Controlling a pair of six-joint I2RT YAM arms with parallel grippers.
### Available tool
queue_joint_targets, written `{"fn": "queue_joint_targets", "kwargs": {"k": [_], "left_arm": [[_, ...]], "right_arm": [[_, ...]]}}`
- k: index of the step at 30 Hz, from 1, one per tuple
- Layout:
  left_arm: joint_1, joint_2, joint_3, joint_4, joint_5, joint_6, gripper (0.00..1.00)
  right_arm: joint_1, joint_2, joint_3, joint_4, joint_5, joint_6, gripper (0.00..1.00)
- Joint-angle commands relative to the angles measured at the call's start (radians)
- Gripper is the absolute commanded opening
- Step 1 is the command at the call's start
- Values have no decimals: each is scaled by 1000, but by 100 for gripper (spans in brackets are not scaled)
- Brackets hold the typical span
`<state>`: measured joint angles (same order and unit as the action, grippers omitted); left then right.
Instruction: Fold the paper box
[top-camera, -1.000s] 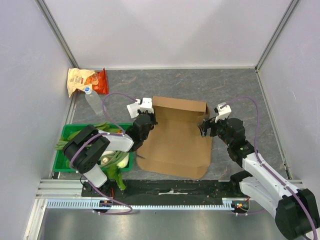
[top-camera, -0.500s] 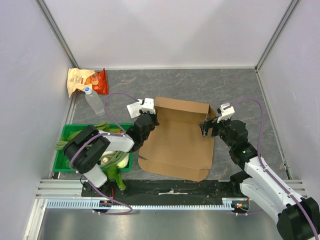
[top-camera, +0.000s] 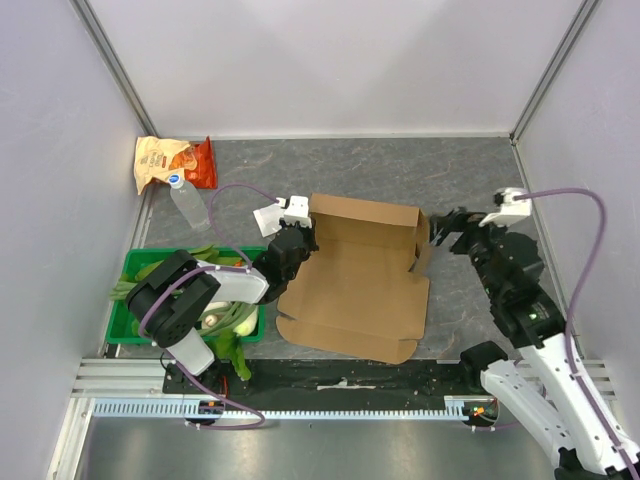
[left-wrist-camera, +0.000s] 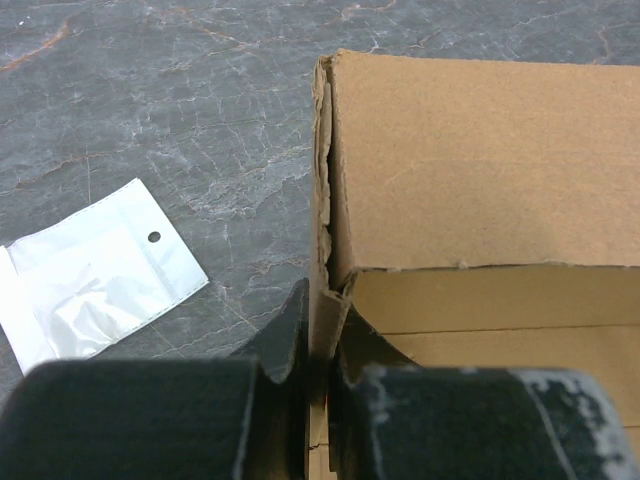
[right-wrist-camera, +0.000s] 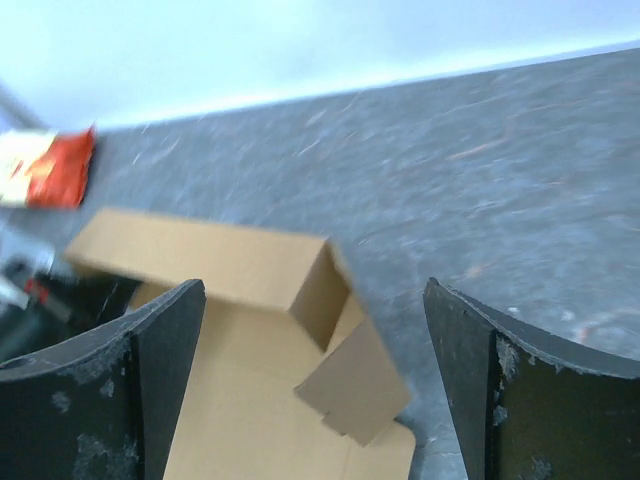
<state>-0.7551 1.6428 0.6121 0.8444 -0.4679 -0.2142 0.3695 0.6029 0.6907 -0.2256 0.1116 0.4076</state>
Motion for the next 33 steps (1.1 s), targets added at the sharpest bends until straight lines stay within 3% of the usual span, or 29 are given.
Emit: {"fn": "queue_joint_targets", "kwargs": {"k": [1, 5, 8, 12, 17, 26, 33], "left_arm": [[-6, -3, 26, -15, 3, 10, 2], [-7, -9, 21, -18, -2, 16, 2], [-6, -15, 20, -19, -2, 22, 2], [-6, -14, 23, -16, -2, 21, 2], [-7, -9, 26, -16, 2, 15, 2], [-6, -21, 23, -24, 2, 18, 2], [-6, -26, 20, -19, -2, 22, 2]], "right_arm": [[-6, 69, 99, -312, 457, 143, 98], [-125, 181, 76, -342, 475, 128, 98], [-147, 241, 53, -325, 377, 10, 97], [-107, 270, 66, -316, 205, -76, 84], [-27, 317, 70, -301, 110, -144, 83], [22, 271, -100, 53, 57, -225, 84], [37, 256, -230, 387, 122, -248, 83]]}}
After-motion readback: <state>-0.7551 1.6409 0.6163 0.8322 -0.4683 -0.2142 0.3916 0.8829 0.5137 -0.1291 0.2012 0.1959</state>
